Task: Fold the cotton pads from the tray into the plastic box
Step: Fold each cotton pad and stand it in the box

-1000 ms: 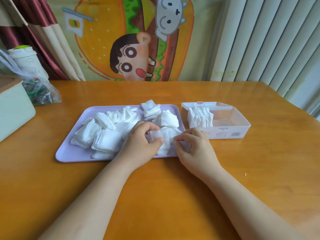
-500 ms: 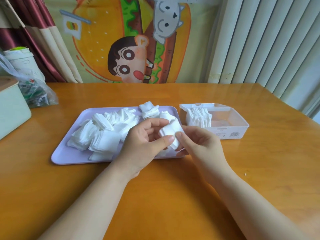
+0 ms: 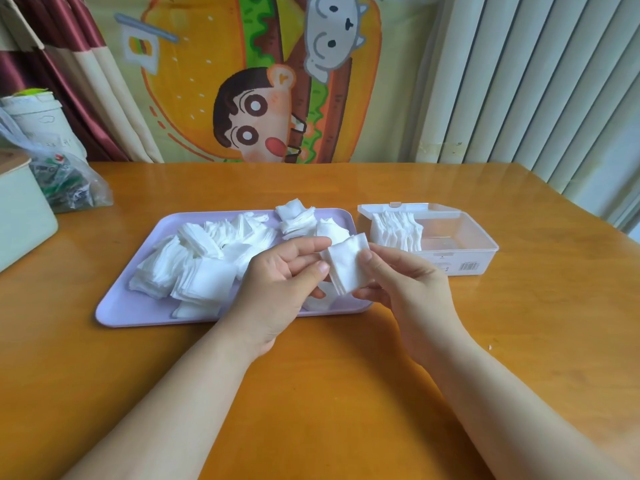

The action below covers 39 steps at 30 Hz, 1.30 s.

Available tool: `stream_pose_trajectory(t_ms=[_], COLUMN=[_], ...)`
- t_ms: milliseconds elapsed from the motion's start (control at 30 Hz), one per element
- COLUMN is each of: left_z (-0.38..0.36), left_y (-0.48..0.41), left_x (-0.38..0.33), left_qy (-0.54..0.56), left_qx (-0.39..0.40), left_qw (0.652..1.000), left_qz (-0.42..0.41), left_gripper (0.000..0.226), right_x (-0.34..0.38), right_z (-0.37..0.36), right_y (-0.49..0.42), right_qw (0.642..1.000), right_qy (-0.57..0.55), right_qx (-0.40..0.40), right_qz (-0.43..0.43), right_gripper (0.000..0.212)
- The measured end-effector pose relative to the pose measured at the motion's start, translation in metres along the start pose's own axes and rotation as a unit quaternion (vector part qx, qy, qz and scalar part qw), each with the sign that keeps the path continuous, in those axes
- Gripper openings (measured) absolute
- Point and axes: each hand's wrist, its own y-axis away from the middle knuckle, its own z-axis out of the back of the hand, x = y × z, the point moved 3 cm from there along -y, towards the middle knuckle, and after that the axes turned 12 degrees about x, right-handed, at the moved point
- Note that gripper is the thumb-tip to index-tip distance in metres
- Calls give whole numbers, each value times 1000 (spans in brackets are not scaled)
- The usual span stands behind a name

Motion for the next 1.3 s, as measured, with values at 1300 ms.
stream_pose_trajectory(t_ms=[1300], left_z=[-7], left_y=[3], left_x=[-2], left_qy=[13], left_qx=[9], left_qw=[1000], left_qz=[-2], left_gripper=[30], right_x=[3], right_z=[-3], right_y=[3], right_qw=[967], right_qy=[230], right_qx=[-102], right_qz=[51], right_gripper=[14])
